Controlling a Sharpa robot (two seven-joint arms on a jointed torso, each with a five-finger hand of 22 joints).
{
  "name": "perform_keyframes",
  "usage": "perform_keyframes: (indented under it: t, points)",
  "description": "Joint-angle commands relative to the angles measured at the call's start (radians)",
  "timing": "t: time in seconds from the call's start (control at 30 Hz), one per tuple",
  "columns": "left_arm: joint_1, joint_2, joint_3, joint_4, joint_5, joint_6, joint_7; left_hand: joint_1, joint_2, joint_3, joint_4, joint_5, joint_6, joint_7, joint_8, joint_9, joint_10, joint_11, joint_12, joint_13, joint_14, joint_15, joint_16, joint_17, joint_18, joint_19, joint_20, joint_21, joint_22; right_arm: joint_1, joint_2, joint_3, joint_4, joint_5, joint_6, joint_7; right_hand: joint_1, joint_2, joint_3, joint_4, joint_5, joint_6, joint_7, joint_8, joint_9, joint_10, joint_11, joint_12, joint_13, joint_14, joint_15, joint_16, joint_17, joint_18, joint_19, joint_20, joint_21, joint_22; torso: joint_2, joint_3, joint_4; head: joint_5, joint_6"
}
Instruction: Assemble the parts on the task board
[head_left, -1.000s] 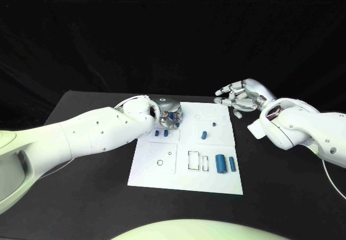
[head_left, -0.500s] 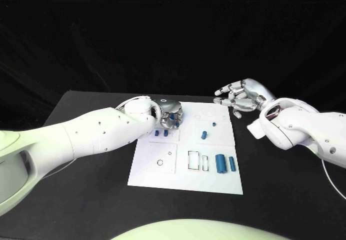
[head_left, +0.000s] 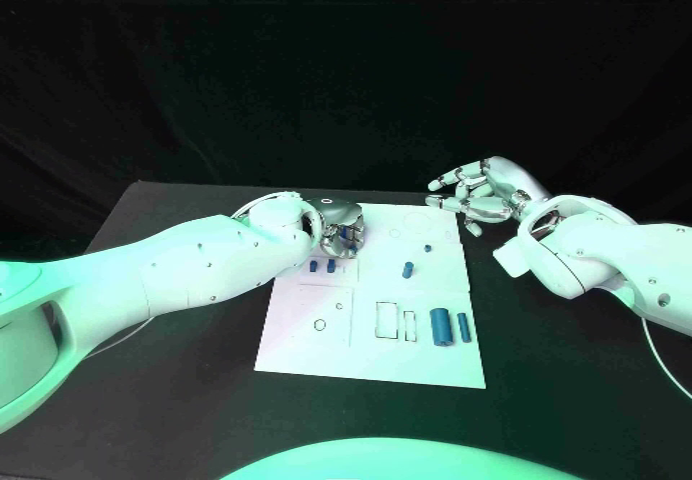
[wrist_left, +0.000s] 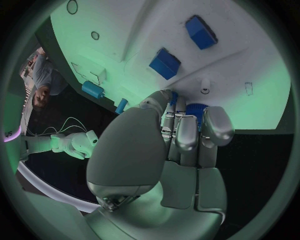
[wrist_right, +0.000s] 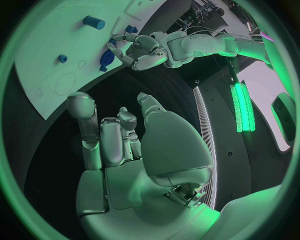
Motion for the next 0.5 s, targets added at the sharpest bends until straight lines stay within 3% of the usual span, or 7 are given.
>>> perform_keyframes:
  t: [0.03,0.1,0.2,0.4,0.43,0.47,0.5]
  points:
    - [-0.001,0.002,0.0,-0.002,0.004,0.022,0.009,0.019,0.002,0.027,-0.011,0.008,0.016,0.001,-0.008,0.004,0.019,-0.001,-0.012,0.0,0.009,-0.002,0.008,0.002,-0.014,0.01,-0.001,0.015,0.014,0.0,0.001,0.0,0.001,-0.002,0.002,0.002,0.009,0.002,0.008,0.0,0.002,-0.005,0.001,0.004,0.001,0.001,-0.001,0.0,0.0,0.01,-0.004,-0.003,0.016,0.009,-0.007,-0.001,-0.005,0.0,-0.001,-0.0002,-0.0005,0.0,-0.002]
    - [-0.001,0.002,0.0,-0.002,0.004,0.02,0.008,0.031,-0.002,0.066,-0.027,0.011,0.018,0.005,-0.019,0.004,0.031,0.003,-0.027,-0.001,0.009,-0.003,0.011,0.001,-0.016,0.011,-0.002,0.023,0.022,0.0,0.001,0.0,0.001,-0.002,0.002,0.002,0.009,0.002,0.008,0.0,0.002,-0.005,0.001,0.004,0.001,0.001,-0.001,0.0,0.0,0.01,-0.004,-0.003,0.016,0.009,-0.007,-0.001,-0.005,0.0,0.0,-0.0004,-0.0002,0.001,-0.002]
    - [-0.001,0.0,0.0,-0.002,0.009,0.013,0.008,0.009,-0.04,0.168,-0.05,0.009,0.023,0.008,-0.049,0.001,0.053,0.005,-0.069,-0.004,0.009,0.002,0.014,-0.007,-0.017,0.007,0.002,0.034,0.033,0.0,0.0,0.0,0.001,-0.003,0.002,0.002,0.008,0.002,0.008,0.0,0.003,-0.004,0.001,0.005,0.001,0.004,-0.002,0.003,0.002,0.01,-0.004,-0.002,0.016,0.009,-0.007,-0.001,-0.004,0.001,0.0,-0.0001,0.0001,0.001,-0.002]
    - [-0.001,-0.004,0.003,0.001,0.023,-0.011,0.018,-0.025,-0.055,0.217,-0.066,0.006,0.035,0.011,-0.065,0.005,0.07,0.006,-0.096,0.0,0.009,0.003,0.017,-0.014,-0.017,0.005,0.003,0.043,0.042,0.0,0.001,0.0,0.0,-0.003,0.002,0.002,0.008,0.002,0.008,0.0,0.003,-0.004,0.001,0.005,0.001,0.006,-0.002,0.005,0.005,0.01,-0.005,-0.002,0.016,0.009,-0.006,-0.001,-0.004,0.001,-0.001,-0.0001,0.0008,0.001,0.001]
    - [-0.001,-0.005,0.004,0.003,0.026,-0.016,0.021,-0.024,-0.047,0.217,-0.072,-0.069,0.037,0.009,-0.067,0.005,0.072,0.003,-0.099,0.0,0.009,0.001,0.017,-0.015,-0.016,0.005,0.002,0.043,0.043,0.0,0.001,0.0,0.0,-0.003,0.001,0.002,0.008,0.002,0.008,0.0,0.003,-0.004,0.001,0.005,0.001,0.006,-0.002,0.005,0.005,0.01,-0.005,-0.002,0.016,0.009,-0.006,-0.001,-0.004,0.001,-0.001,-0.0002,0.0012,0.001,0.001]
    - [-0.001,-0.006,0.005,0.005,0.028,-0.02,0.024,-0.026,-0.036,0.214,-0.084,-0.216,0.04,0.007,-0.071,0.007,0.077,-0.001,-0.107,0.002,0.01,-0.001,0.018,-0.016,-0.016,0.006,0.001,0.045,0.045,0.0,0.001,0.0,-0.001,-0.003,0.001,0.003,0.008,0.002,0.008,0.0,0.003,-0.004,0.001,0.005,0.001,0.006,-0.002,0.005,0.005,0.01,-0.005,-0.002,0.016,0.009,-0.006,-0.001,-0.004,0.001,-0.002,-0.0006,0.0016,0.001,0.002]
    - [-0.001,-0.008,0.006,0.007,0.03,-0.025,0.026,-0.036,-0.044,0.207,-0.086,-0.23,0.043,0.01,-0.072,0.008,0.08,0.001,-0.108,0.004,0.011,0.002,0.019,-0.017,-0.018,0.007,0.003,0.047,0.048,0.0,0.001,0.0,-0.001,-0.003,0.002,0.003,0.008,0.002,0.008,0.0,0.003,-0.004,0.001,0.005,0.001,0.006,-0.002,0.005,0.005,0.01,-0.005,-0.002,0.016,0.009,-0.006,-0.001,-0.004,0.001,-0.002,-0.0009,0.0022,0.002,0.003]
